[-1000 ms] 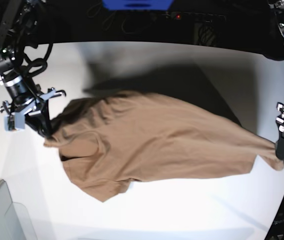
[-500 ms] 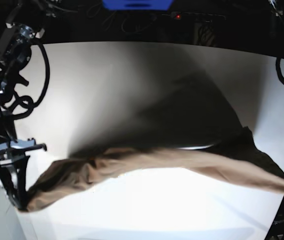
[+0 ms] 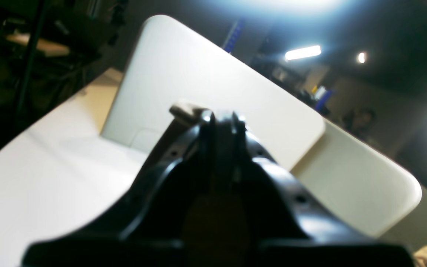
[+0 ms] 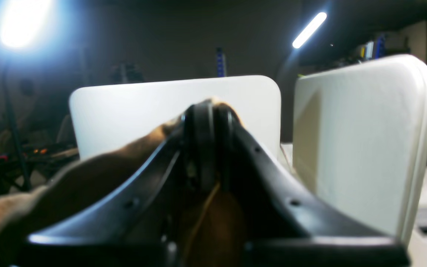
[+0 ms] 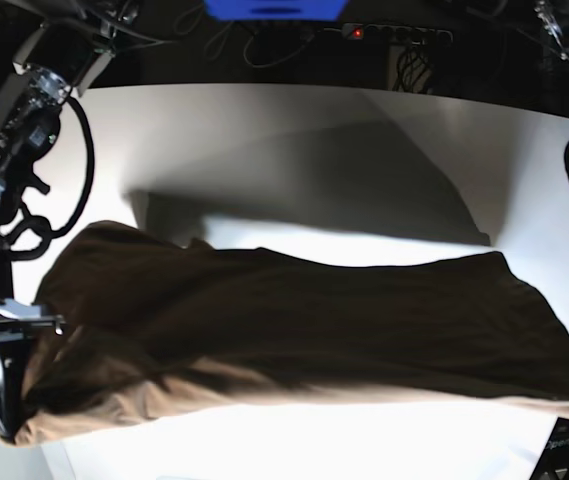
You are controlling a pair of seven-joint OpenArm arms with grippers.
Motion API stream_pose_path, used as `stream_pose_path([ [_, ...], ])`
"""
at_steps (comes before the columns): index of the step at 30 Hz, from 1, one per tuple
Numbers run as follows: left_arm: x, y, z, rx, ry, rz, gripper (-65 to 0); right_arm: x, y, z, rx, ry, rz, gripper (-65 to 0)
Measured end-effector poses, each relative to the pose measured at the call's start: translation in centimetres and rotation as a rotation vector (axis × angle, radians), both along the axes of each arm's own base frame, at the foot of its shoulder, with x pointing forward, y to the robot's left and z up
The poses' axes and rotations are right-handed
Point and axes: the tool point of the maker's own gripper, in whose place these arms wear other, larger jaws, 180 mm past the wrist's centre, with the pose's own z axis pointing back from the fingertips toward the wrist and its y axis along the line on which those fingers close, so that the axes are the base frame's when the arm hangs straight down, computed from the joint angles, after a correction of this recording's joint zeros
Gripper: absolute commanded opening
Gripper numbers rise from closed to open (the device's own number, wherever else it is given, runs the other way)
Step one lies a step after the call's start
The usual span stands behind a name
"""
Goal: Layout the t-shirt on the table in an organized manner, then fold the t-shirt properly
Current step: 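Lift the shirt high with both grippers and swing it down flat, then regrasp the shirt edge with both grippers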
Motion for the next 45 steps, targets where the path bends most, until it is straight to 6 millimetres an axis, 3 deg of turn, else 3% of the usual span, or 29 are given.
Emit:
stream_pose_path([
  [1, 0.8, 1.0, -1.8, -0.054, 0.043, 0.019, -64.6, 1.1, 0.0, -1.3, 0.020, 0.050, 0.004, -65.0],
  [3, 3.4, 1.1, -5.4, -0.115, 0.141, 0.012, -64.6, 3.3, -0.1, -3.2, 0.044, 0.122, 0.033, -65.0],
  [5, 5.6, 0.3, -7.9, -0.121, 0.216, -0.025, -64.6, 5.7, -0.9, -4.9, 0.101, 0.185, 0.031, -65.0],
  [9, 8.9, 1.5, -13.2, -0.099, 0.370, 0.042, -64.6, 9.7, -0.9, -9.4, 0.146, 0.346, 0.076, -65.0],
  [12, 12.4, 0.7, -18.8, -0.100, 0.534, 0.057, -64.5, 12.7, -1.2, -14.5, 0.172, 0.504, 0.095, -65.0],
  [15, 14.4, -0.2, -22.4, -0.116, 0.654, 0.066, -64.1, 15.5, 1.0, -19.1, 0.167, 0.677, 0.165, -65.0],
  [18, 15.6, -0.3, -22.6, -0.096, 0.677, 0.082, -63.8, 17.2, 2.0, -21.6, 0.173, 0.780, 0.203, -63.4],
  [20, 16.6, 0.6, -22.2, -0.060, 0.691, 0.115, -60.2, 18.3, 1.2, -22.5, 0.190, 0.819, 0.175, -58.5],
  [22, 17.7, 0.6, -21.2, -0.013, 0.709, 0.134, -51.9, 19.5, 0.7, -21.8, 0.228, 0.790, 0.157, -52.4],
  [25, 19.1, -2.5, -19.6, 0.011, 0.699, 0.040, -37.5, 20.2, 0.5, -20.2, 0.240, 0.746, 0.158, -40.1],
  [26, 19.2, -2.7, -19.5, 0.010, 0.692, 0.040, -33.2, 20.1, 0.2, -20.3, 0.236, 0.748, 0.154, -36.1],
  [28, 18.8, -2.1, -20.4, 0.021, 0.711, 0.062, -26.6, 19.6, -0.5, -21.0, 0.234, 0.764, 0.139, -31.0],
  [31, 18.0, -2.0, -21.1, 0.028, 0.742, 0.052, -19.2, 18.3, -1.1, -23.1, 0.230, 0.799, 0.126, -28.3],
  [35, 16.6, -1.6, -19.0, 0.078, 0.693, 0.034, -15.3, 14.9, -1.6, -26.1, 0.184, 0.832, 0.115, -28.3],
  [37, 14.5, -1.2, -20.2, 0.072, 0.688, 0.027, -15.3, 12.8, -2.2, -27.1, 0.142, 0.833, 0.099, -28.3],
  [42, 6.1, 1.4, -28.5, 0.024, 0.862, 0.095, -15.4, 7.8, -1.4, -29.1, 0.080, 0.849, 0.120, -28.3],
  [45, 2.5, 3.2, -29.1, 0.026, 0.849, 0.146, -15.4, 5.1, -2.0, -28.8, 0.114, 0.800, 0.099, -28.3],
])
